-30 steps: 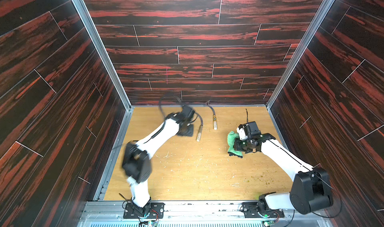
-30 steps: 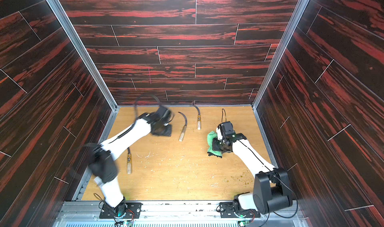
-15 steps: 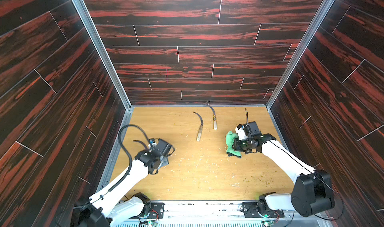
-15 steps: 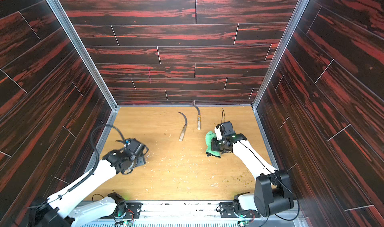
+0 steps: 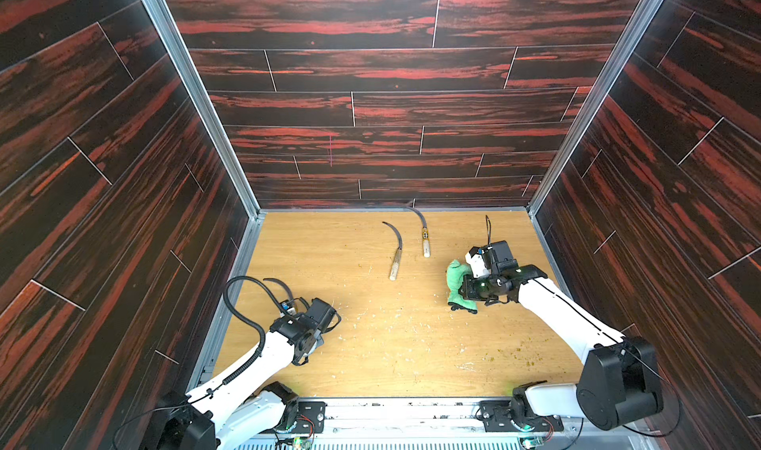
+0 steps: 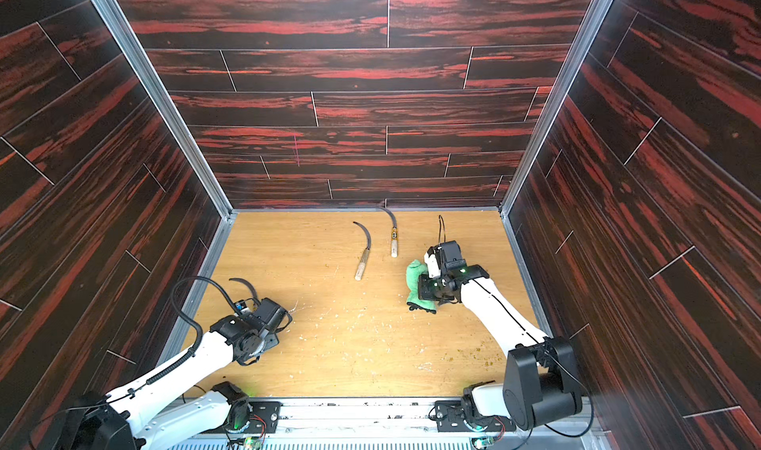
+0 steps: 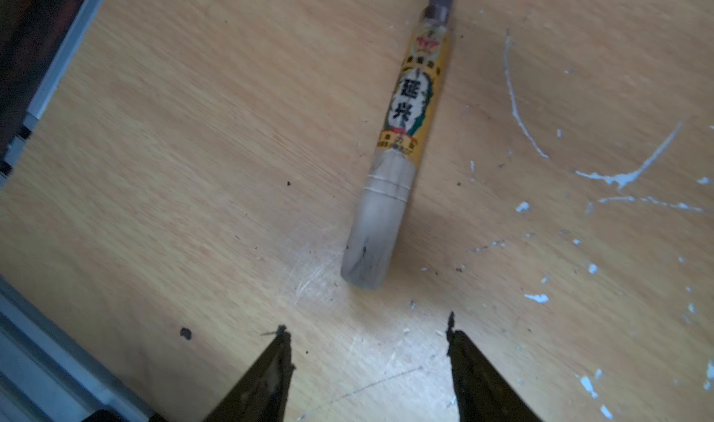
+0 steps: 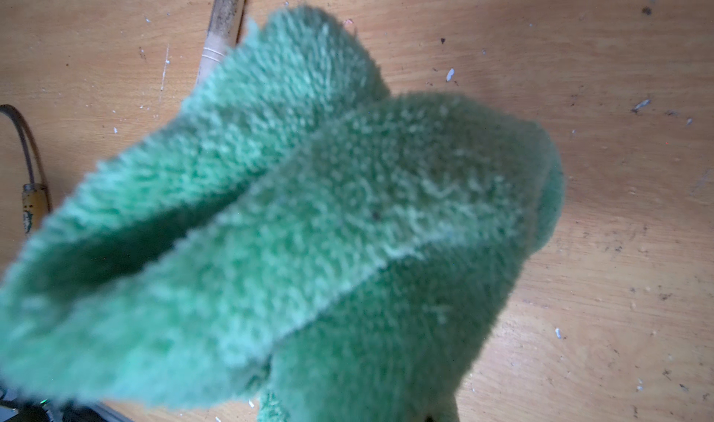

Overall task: Wipe small sickles with rags
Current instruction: Pick up the small sickle from the center of the board.

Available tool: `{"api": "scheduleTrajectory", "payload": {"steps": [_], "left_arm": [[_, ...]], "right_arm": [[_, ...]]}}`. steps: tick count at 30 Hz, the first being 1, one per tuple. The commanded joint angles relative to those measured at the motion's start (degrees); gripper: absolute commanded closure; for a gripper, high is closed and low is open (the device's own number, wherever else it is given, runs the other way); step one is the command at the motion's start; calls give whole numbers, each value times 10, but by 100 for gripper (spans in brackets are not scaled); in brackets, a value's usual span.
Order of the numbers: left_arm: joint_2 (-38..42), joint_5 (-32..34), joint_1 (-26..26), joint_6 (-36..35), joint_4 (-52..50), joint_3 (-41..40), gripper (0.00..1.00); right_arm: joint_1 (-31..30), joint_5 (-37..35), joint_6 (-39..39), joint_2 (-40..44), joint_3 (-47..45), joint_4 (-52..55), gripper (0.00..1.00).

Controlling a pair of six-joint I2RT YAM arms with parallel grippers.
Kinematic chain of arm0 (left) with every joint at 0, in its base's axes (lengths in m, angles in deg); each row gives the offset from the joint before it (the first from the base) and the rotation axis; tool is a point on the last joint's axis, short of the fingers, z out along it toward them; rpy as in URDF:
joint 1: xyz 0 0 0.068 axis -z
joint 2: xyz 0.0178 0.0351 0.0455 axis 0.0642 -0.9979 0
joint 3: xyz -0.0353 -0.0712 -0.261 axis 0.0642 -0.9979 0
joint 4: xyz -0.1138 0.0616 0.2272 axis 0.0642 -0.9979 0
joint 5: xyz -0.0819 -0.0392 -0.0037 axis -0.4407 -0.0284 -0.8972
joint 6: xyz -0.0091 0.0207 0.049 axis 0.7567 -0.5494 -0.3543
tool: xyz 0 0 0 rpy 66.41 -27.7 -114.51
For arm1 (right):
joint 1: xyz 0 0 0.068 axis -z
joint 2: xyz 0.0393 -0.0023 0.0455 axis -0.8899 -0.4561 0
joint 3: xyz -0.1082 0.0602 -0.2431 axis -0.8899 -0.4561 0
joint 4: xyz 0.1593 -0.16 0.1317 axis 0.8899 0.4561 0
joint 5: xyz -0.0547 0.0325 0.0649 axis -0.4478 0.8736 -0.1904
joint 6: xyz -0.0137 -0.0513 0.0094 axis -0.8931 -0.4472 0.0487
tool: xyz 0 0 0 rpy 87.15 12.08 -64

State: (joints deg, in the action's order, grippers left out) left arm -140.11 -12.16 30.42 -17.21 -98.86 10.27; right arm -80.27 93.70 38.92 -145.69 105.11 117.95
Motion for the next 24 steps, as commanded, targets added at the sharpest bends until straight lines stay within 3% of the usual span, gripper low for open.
{"api": "scheduleTrajectory", "payload": {"steps": [1, 10, 24], "left_arm": [[-4, -18, -30, -13, 39, -15, 35], [-46, -68, -95, -68, 94, -25, 41], [-108, -75, -113, -93, 129, -19, 50]], "right_arm": [[-4, 13, -3, 5, -6, 5, 100], [-5, 11, -3, 1, -4, 9, 100], [-5, 9, -4, -1, -1, 12, 100]]}}
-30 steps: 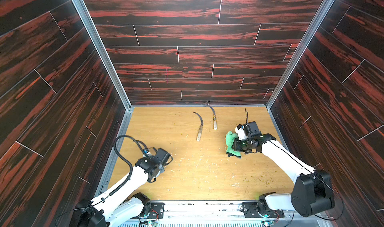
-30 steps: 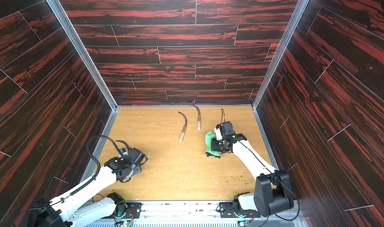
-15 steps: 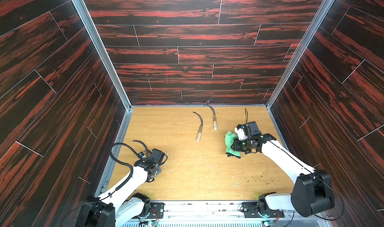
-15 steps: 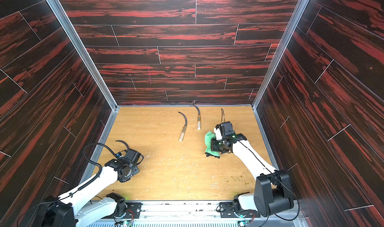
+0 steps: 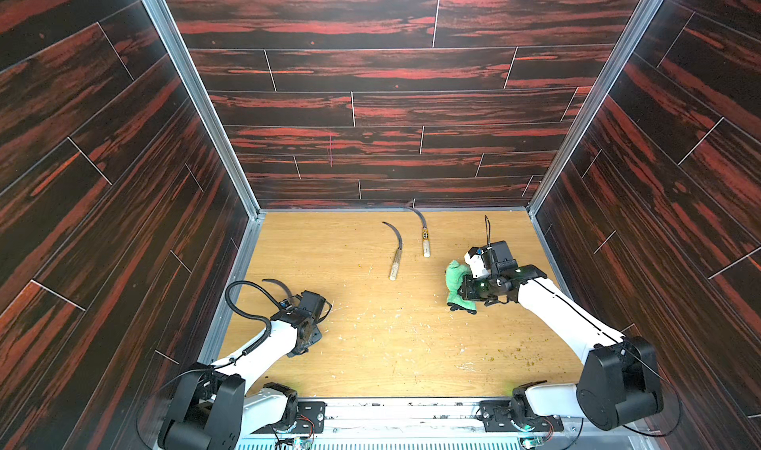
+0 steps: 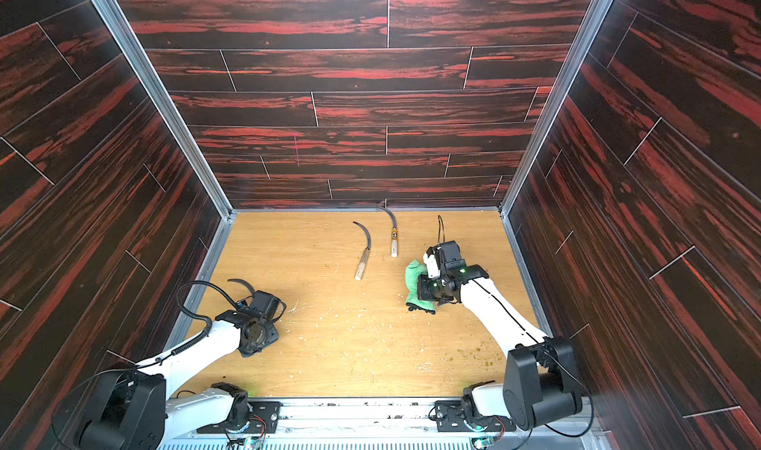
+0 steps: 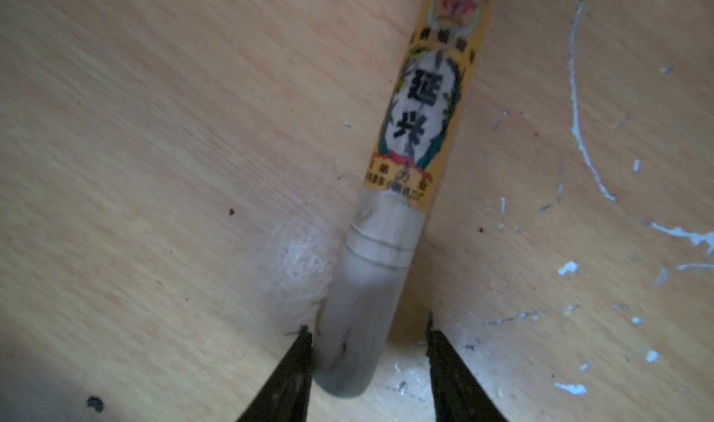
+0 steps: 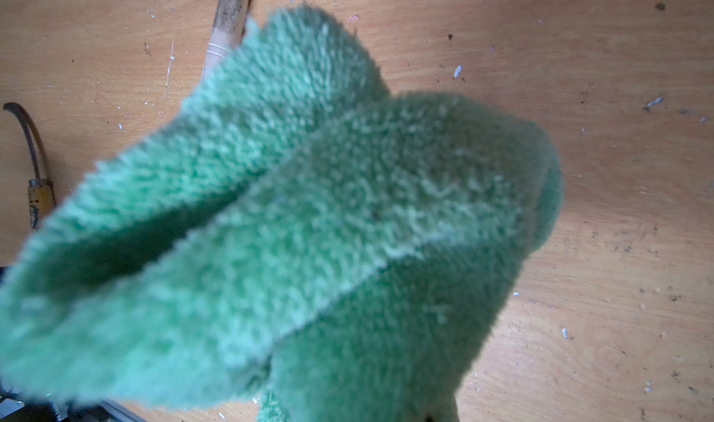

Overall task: Wipe small sickles with rags
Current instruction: Pick up the small sickle from the center of the board.

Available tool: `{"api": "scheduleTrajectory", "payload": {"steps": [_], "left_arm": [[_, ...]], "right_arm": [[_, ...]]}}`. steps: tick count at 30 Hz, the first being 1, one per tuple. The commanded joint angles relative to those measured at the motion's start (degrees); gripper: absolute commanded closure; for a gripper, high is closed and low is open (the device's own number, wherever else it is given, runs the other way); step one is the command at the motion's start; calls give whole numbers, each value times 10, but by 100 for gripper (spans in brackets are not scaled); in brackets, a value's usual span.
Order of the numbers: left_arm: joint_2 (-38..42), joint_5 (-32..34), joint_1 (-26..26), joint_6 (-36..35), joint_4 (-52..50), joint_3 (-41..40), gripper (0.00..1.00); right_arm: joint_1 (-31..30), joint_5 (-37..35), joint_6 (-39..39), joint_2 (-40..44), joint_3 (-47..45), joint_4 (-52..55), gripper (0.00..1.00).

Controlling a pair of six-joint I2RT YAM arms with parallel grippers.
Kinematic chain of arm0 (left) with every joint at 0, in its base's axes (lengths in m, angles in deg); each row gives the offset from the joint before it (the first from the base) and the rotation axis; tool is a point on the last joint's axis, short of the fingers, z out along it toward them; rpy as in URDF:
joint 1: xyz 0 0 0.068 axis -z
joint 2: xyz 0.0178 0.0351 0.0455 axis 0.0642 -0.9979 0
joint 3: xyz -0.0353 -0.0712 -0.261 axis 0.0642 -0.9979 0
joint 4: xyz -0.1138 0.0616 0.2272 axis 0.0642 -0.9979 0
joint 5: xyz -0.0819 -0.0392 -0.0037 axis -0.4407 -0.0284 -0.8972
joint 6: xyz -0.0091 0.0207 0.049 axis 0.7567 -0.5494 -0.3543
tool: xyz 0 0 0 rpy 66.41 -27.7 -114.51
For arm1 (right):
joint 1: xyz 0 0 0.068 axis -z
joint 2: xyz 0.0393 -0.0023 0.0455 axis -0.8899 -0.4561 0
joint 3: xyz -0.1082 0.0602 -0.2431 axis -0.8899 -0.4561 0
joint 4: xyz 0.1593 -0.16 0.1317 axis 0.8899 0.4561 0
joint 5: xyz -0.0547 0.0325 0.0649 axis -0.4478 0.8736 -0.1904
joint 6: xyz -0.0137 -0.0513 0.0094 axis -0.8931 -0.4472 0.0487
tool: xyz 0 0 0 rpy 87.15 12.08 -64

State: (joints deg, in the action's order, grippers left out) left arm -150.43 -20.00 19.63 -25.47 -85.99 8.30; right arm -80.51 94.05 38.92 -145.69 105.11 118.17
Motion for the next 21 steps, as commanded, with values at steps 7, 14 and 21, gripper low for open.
{"api": "scheduleTrajectory", "payload": {"steps": [7, 14, 21], "left_arm": [[-4, 8, -14, -24, -8, 11, 50], [-15, 7, -27, -37, -2, 18, 55], [-27, 3, -29, -45, 3, 25, 78]], "right_arm": [[-3, 5, -4, -3, -3, 10, 100], [-3, 3, -3, -1, -3, 12, 100], [-3, 2, -3, 0, -6, 10, 100]]}}
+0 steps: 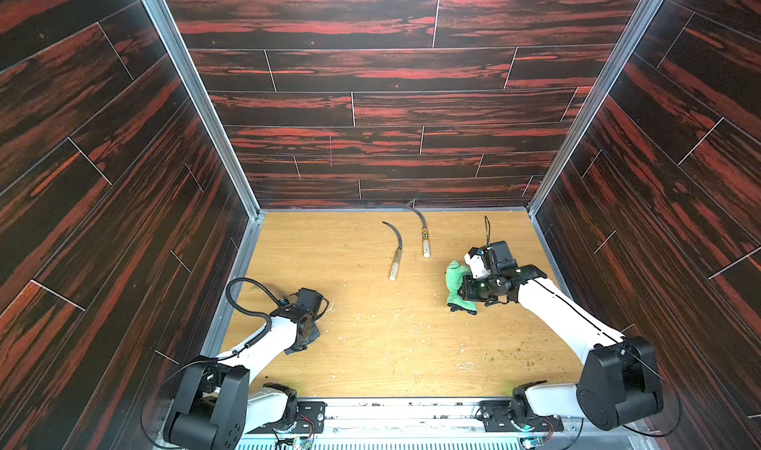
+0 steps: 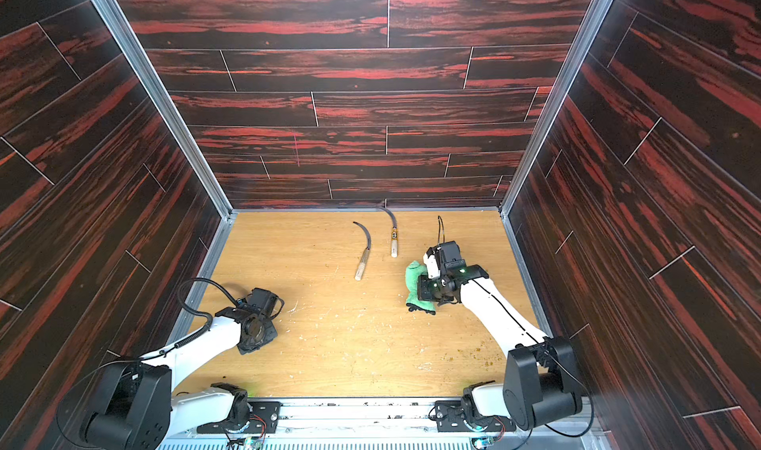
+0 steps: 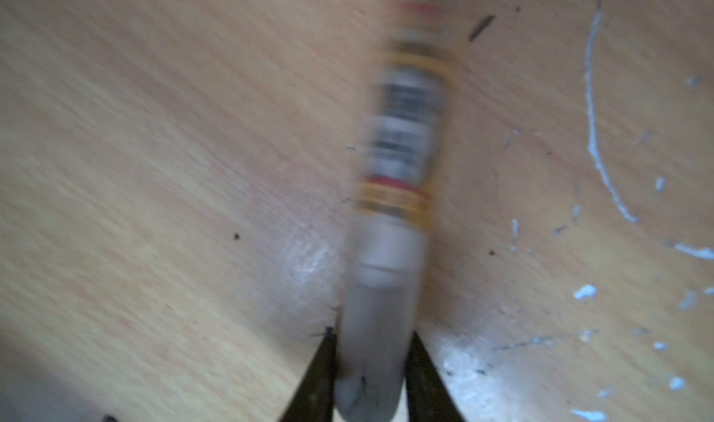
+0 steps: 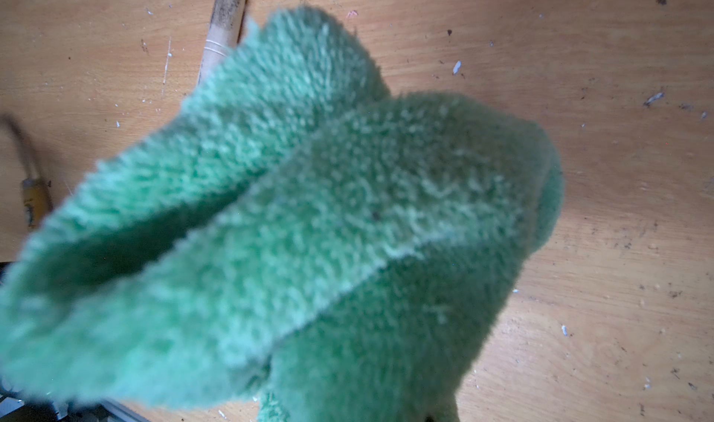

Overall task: Wipe small sickles with rags
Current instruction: Pick up the small sickle from the center of the board.

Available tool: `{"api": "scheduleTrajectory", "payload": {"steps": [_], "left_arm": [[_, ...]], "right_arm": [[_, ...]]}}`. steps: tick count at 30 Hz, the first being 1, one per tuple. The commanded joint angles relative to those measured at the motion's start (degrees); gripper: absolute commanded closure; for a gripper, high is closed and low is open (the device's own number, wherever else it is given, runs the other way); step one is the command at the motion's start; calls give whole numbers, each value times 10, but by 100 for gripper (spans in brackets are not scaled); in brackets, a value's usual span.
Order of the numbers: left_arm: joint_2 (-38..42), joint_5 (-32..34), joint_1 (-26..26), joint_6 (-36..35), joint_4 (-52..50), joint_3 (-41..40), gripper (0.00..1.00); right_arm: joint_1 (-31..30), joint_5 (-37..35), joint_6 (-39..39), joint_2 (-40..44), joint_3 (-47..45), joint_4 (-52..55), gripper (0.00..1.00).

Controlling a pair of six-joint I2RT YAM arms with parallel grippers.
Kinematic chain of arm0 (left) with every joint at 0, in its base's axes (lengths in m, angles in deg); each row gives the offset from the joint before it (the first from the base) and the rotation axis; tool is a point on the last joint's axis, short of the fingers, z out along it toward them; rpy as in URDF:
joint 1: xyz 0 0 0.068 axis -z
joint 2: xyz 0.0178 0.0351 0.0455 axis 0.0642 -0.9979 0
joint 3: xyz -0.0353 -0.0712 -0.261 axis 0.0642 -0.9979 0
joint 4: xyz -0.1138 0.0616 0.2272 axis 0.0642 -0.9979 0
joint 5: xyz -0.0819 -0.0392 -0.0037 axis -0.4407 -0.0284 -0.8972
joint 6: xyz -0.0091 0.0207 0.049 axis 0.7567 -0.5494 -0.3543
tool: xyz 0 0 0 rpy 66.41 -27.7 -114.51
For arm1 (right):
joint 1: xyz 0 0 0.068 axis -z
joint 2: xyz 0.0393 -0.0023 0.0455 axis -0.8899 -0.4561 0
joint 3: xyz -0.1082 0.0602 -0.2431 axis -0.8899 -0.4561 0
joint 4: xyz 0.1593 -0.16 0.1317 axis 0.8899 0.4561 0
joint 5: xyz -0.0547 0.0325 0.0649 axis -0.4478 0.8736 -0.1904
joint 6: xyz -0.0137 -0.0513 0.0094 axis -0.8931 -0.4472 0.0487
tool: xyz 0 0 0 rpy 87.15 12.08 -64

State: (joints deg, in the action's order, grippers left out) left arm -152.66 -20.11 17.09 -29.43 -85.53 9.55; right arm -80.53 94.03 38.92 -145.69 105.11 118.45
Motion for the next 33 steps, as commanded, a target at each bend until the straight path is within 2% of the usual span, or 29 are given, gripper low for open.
{"api": "scheduleTrajectory", "payload": {"steps": [1, 7, 13, 16, 21, 24, 33], "left_arm": [[-5, 2, -4, -6, 0, 13, 82], [-18, -31, -4, -19, -9, 30, 99], [-33, -97, 12, -45, 22, 40, 100], [-39, -92, 65, -47, 19, 60, 100], [-79, -83, 215, -57, 30, 120, 100], [-113, -96, 286, -81, 48, 150, 100], [-187, -117, 425, -138, 94, 177, 100]], "right_arm": [[-3, 2, -2, 1, -6, 7, 100], [-3, 4, 0, 8, -3, 11, 100], [-3, 8, 2, 14, 3, 12, 100], [-3, 9, 1, 16, 9, 16, 100], [-2, 11, -6, 14, 31, 30, 100], [-3, 18, -8, 10, 43, 38, 100], [-3, 56, -14, 10, 61, 55, 100]]}}
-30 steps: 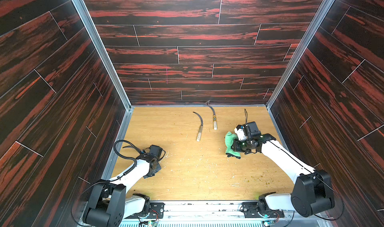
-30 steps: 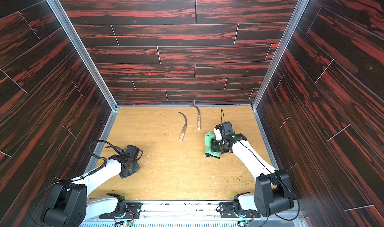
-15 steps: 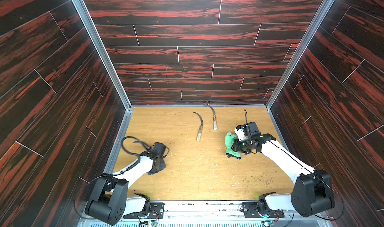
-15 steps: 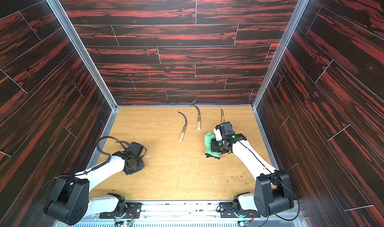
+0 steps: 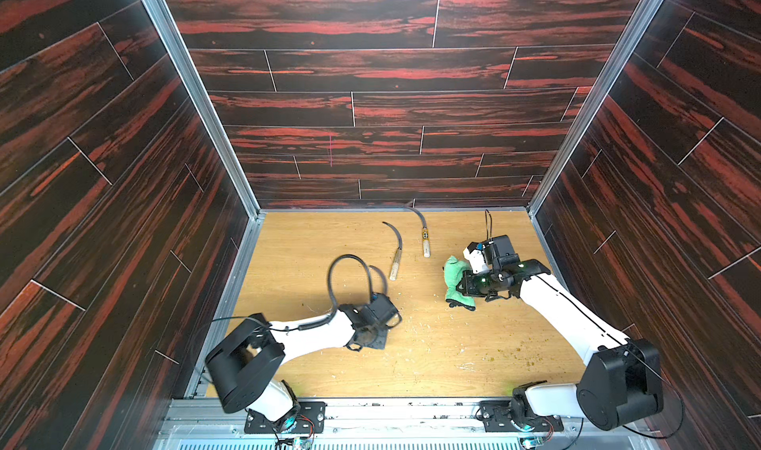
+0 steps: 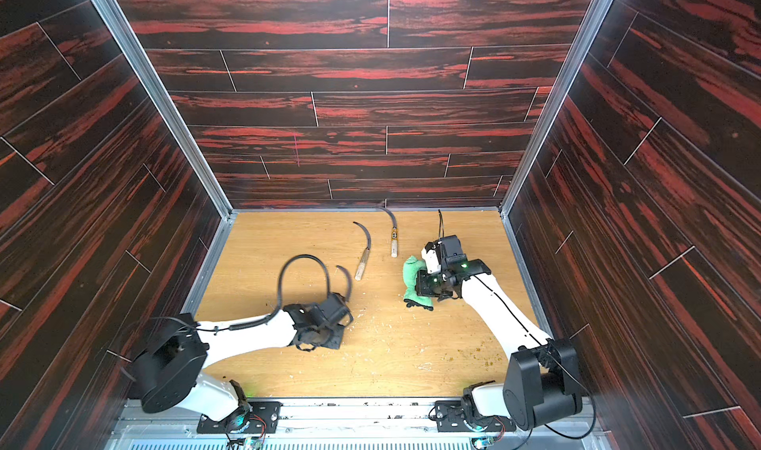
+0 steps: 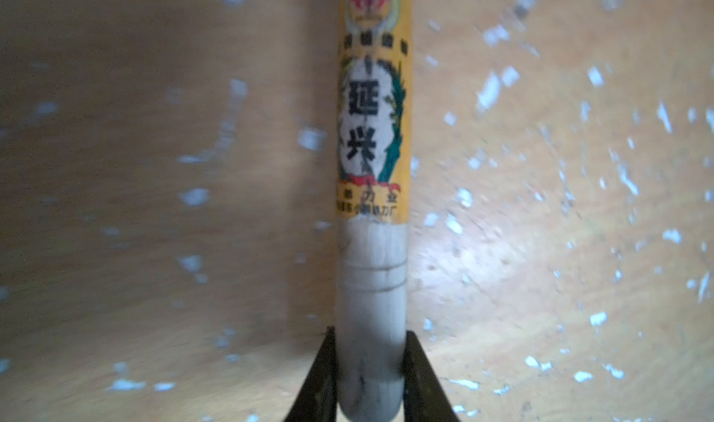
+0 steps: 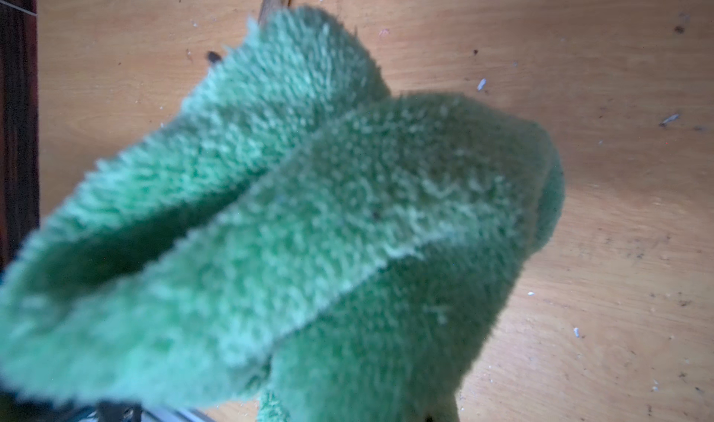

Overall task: Wipe small sickles with rags
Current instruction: Pick up the small sickle from the center of the board, then wipe the small sickle.

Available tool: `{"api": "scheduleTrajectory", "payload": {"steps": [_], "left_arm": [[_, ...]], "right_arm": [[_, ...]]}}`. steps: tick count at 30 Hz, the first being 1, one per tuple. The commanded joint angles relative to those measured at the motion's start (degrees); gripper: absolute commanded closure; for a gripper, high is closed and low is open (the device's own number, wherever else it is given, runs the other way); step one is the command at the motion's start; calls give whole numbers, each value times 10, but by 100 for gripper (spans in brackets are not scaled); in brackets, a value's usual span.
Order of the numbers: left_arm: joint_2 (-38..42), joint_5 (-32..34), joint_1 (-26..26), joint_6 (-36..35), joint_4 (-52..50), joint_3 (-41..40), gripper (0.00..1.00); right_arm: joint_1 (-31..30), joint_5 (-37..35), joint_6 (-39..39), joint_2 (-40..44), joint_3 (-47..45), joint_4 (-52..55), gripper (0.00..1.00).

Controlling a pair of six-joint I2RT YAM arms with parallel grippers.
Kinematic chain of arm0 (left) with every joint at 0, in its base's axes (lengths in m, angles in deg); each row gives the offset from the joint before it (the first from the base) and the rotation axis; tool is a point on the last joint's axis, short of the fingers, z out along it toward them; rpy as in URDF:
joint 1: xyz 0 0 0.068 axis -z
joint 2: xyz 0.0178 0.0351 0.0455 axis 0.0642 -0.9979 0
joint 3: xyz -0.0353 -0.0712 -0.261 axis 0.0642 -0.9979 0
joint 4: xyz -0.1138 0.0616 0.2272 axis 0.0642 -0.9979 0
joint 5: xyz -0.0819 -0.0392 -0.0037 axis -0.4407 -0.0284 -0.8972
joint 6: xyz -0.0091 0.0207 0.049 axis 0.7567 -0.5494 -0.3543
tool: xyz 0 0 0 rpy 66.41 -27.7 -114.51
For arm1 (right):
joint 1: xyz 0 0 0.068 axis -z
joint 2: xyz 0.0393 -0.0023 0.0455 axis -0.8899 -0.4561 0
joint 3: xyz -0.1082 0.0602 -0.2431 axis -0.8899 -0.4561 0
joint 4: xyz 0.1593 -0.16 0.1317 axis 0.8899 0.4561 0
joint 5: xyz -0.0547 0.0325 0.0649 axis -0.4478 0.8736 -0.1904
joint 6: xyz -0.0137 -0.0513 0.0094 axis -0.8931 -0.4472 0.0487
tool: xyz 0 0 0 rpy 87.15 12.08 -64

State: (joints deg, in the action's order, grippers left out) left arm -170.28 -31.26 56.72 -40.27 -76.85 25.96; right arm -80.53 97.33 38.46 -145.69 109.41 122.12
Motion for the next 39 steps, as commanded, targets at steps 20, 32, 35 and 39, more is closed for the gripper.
{"api": "scheduleTrajectory", "payload": {"steps": [20, 32, 35, 39], "left_arm": [[-25, 59, 156, -45, 89, -39, 82], [35, 76, 162, -26, 190, -131, 69], [50, 82, 162, -25, 209, -150, 69], [61, 85, 162, -20, 234, -170, 73]], "right_arm": [[-43, 115, 19, -32, 32, 12, 100], [-95, 229, 99, -31, 4, -27, 100], [-114, 245, 124, -37, -10, -46, 100], [-134, 254, 159, -48, -34, -78, 100]]}}
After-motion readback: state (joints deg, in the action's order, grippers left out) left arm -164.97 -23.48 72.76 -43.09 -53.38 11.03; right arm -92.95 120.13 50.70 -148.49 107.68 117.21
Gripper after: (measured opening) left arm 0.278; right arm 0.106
